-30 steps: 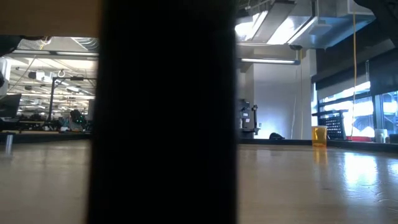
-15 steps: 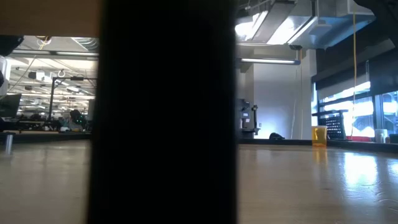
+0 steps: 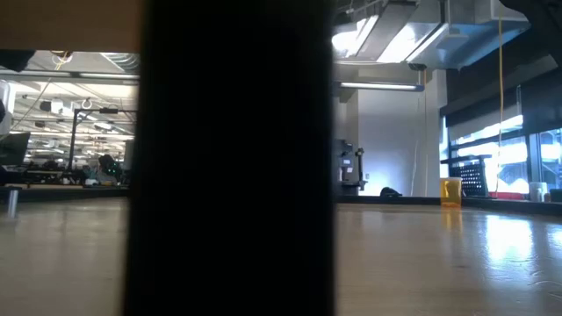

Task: Pick and place medicine bottles onto shelf by color
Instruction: Put the yellow pill bottle on the shelf aligned with the other yellow pill bottle

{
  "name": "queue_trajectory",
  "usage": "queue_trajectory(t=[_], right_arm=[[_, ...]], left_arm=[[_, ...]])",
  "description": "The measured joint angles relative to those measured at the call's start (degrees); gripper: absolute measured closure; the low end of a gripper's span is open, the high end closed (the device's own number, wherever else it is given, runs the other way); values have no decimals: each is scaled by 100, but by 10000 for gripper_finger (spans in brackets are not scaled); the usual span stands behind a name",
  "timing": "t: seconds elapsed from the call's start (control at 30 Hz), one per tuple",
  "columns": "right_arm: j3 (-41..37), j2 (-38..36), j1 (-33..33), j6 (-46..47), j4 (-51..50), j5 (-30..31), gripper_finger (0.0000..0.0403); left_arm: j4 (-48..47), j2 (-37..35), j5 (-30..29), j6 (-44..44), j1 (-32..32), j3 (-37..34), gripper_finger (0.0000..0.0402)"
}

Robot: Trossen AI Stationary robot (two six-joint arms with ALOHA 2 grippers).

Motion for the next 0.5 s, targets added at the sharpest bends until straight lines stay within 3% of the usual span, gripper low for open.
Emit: queue_trajectory(t=[0.5], right_arm=[[1,0,0,-2,2,1,186]], left_arm=[[239,1,-1293,-196,-1116,0,314]])
